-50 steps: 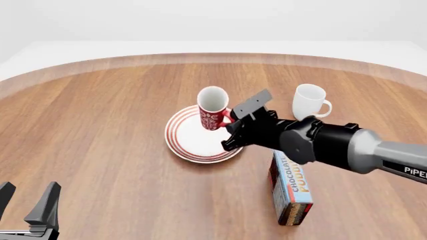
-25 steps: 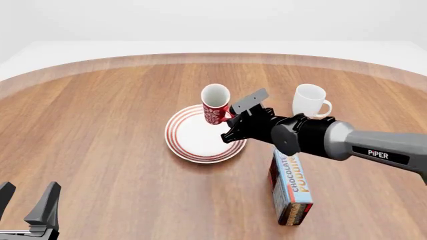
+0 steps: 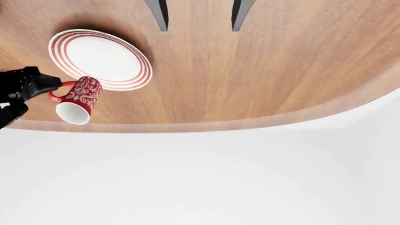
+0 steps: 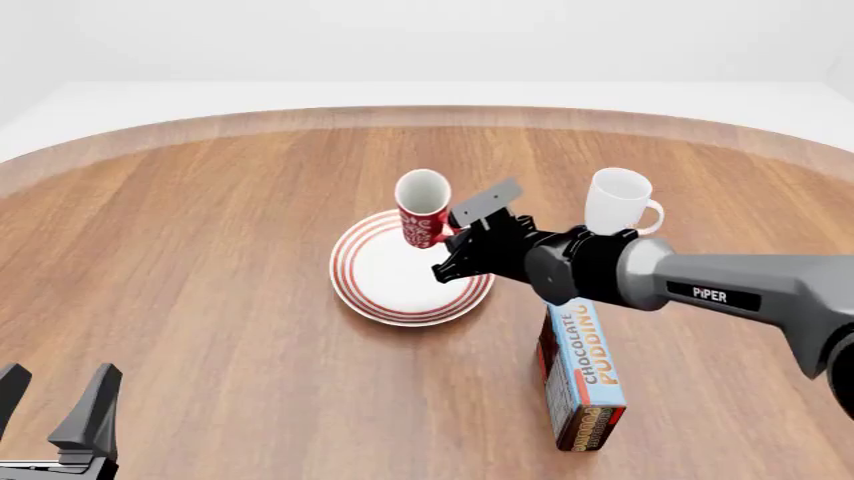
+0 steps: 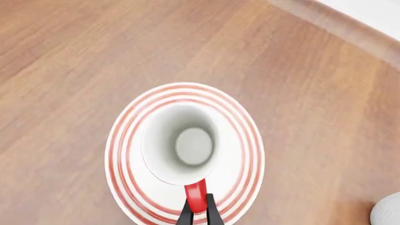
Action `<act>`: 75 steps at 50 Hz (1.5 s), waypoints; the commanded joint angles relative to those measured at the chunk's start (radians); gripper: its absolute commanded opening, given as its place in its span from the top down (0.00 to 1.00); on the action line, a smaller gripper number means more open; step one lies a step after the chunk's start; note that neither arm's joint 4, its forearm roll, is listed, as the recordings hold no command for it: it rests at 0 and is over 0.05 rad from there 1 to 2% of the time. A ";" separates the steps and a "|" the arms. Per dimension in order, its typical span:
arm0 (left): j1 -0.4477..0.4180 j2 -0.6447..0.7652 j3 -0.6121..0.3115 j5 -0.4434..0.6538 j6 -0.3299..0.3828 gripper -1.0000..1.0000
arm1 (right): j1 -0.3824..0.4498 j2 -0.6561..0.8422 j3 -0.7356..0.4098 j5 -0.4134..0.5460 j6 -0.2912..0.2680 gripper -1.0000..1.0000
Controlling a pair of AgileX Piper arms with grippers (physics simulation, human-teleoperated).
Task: Pick up the red mug and put it on the plate
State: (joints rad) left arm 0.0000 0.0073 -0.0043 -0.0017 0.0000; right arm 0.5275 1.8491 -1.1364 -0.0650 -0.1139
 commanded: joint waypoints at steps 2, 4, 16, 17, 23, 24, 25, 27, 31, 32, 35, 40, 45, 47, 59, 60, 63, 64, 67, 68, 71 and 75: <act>0.000 0.000 0.000 0.000 0.000 0.00 | 0.004 0.031 -0.025 -0.013 0.010 1.00; 0.000 0.000 0.000 0.000 0.000 0.00 | 0.005 0.035 -0.028 -0.014 0.011 1.00; 0.000 0.000 0.000 0.000 0.000 0.00 | 0.002 0.075 -0.060 -0.007 0.007 1.00; 0.000 0.000 0.000 0.000 0.000 0.00 | 0.001 0.078 -0.061 -0.009 0.006 1.00; 0.000 0.000 0.000 0.000 0.000 0.00 | -0.001 0.094 -0.072 -0.006 0.007 1.00; 0.000 0.000 0.000 0.000 0.000 0.00 | -0.002 0.095 -0.073 -0.006 0.006 1.00; 0.000 0.000 0.000 0.000 0.000 0.00 | -0.003 0.101 -0.077 -0.005 0.006 1.00; 0.000 0.000 0.000 0.000 0.000 0.00 | -0.001 0.103 -0.079 -0.004 0.008 1.00; 0.000 0.000 0.000 0.000 0.000 0.00 | 0.001 0.108 -0.083 -0.006 0.010 1.00; 0.000 0.000 0.000 0.000 0.000 0.00 | 0.001 0.110 -0.084 -0.007 0.010 1.00; 0.000 0.000 0.000 0.000 0.000 0.00 | -0.001 0.121 -0.085 -0.010 0.009 1.00; 0.000 0.000 0.000 0.000 0.000 0.00 | 0.001 0.133 -0.091 -0.013 0.015 1.00; 0.000 0.000 0.000 0.000 0.000 0.00 | 0.001 0.143 -0.095 -0.016 0.018 1.00; 0.000 0.000 0.000 0.000 0.000 0.00 | 0.001 0.149 -0.097 -0.016 0.018 1.00; 0.000 0.000 0.000 0.000 0.000 0.00 | 0.002 0.169 -0.116 -0.010 0.021 1.00; 0.000 0.000 0.000 0.000 0.000 0.00 | 0.001 0.172 -0.119 -0.010 0.022 1.00; 0.000 0.000 0.000 0.000 0.000 0.00 | -0.002 0.179 -0.123 -0.009 0.021 1.00; 0.000 0.000 0.000 0.000 0.000 0.00 | -0.004 0.181 -0.125 -0.008 0.021 1.00; 0.000 0.000 0.000 0.000 0.000 0.00 | -0.006 0.187 -0.132 -0.005 0.021 1.00; 0.000 0.000 0.000 0.000 0.000 0.00 | -0.006 0.189 -0.134 -0.005 0.021 1.00; 0.000 0.000 0.000 0.000 0.000 0.00 | -0.006 0.195 -0.137 -0.005 0.022 1.00; 0.000 0.000 0.000 0.000 0.000 0.00 | -0.006 0.203 -0.142 -0.006 0.024 1.00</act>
State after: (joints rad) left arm 0.0000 0.0073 -0.0043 -0.0017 0.0000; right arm 0.5234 2.0360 -1.2612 -0.0706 -0.0977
